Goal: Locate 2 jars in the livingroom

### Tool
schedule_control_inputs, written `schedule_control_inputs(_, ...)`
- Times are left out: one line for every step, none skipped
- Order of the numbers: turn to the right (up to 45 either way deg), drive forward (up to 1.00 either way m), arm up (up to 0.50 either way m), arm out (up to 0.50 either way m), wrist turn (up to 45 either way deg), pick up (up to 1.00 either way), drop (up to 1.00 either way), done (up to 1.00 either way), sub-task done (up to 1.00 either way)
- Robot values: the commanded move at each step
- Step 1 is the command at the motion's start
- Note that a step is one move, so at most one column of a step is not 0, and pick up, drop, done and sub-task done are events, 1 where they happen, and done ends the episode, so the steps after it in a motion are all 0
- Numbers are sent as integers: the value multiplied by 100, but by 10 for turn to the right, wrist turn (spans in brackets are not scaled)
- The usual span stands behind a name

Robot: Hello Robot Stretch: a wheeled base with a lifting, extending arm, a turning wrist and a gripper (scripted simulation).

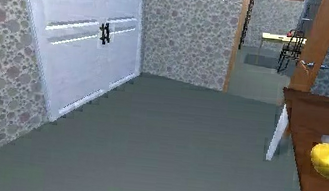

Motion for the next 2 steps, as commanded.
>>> schedule_control_inputs(450,0,0,0,0,0,0,0,0)
schedule_control_inputs(0,0,0,0,0,0,0,100,0)
